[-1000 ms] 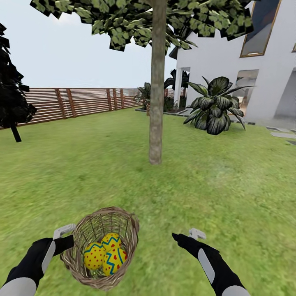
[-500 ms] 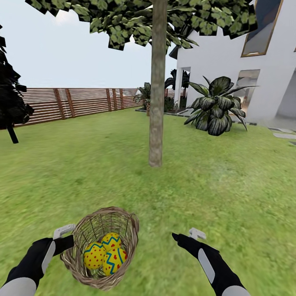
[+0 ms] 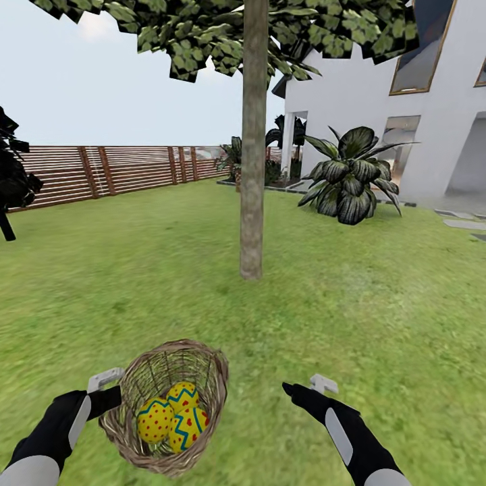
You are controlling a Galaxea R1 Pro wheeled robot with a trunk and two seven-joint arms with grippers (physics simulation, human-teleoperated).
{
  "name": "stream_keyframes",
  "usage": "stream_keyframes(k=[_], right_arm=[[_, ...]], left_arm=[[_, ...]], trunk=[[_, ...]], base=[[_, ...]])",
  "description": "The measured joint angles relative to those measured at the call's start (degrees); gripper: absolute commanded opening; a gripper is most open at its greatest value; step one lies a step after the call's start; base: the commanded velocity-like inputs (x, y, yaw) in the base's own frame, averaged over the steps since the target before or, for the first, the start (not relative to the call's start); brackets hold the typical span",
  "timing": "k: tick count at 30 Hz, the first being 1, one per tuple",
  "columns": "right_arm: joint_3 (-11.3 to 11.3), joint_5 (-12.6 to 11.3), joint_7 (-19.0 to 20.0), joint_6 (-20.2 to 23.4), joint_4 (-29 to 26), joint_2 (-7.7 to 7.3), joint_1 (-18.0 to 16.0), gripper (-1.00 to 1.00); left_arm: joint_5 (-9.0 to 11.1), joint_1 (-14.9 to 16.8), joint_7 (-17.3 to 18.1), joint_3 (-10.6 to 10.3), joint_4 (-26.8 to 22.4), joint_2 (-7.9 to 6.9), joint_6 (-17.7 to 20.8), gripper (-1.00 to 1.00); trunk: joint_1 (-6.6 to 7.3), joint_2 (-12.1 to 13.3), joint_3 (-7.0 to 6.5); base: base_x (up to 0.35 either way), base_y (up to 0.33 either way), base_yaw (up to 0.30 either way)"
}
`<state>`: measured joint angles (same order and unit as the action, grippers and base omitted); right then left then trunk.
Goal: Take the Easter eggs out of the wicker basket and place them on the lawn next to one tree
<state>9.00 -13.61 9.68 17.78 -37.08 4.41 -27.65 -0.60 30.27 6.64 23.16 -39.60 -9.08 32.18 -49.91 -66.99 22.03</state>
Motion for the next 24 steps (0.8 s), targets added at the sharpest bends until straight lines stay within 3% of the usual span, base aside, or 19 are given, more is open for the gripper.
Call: stream_keyframes(k=[18,20,22,24], right_arm=[[-0.20,0.27,-0.04,0.89,-0.60,0.00,0.00,1.00],[-3.50,0.16,-3.74,1.47,-0.79,0.18,-0.03,1.00],[-5.90,0.26,-9.69,3.45,-1.74,2.11,-0.32,1.00],[-6.74,0.47,-13.50,5.70,-3.76,4.63,-0.84,1.00]], left_arm=[[-0.30,0.20,-0.73,-0.15,0.06,0.20,0.27,-1.00],[-1.50,4.52,-1.00,-0.46,2.49,0.07,0.52,-1.00],[0.88,7.53,-0.84,-0.24,0.22,-0.09,0.32,-1.00],[-0.53,8.17,-1.56,-0.34,0.91,-0.06,0.13,-1.00]], trunk=[[0.01,0.00,0.00],[0.00,0.01,0.00],[0.01,-0.01,-0.02],[0.01,-0.01,-0.02]], base=[[0.282,0.000,0.000],[0.341,0.000,0.000],[0.342,0.000,0.000],[0.342,0.000,0.000]])
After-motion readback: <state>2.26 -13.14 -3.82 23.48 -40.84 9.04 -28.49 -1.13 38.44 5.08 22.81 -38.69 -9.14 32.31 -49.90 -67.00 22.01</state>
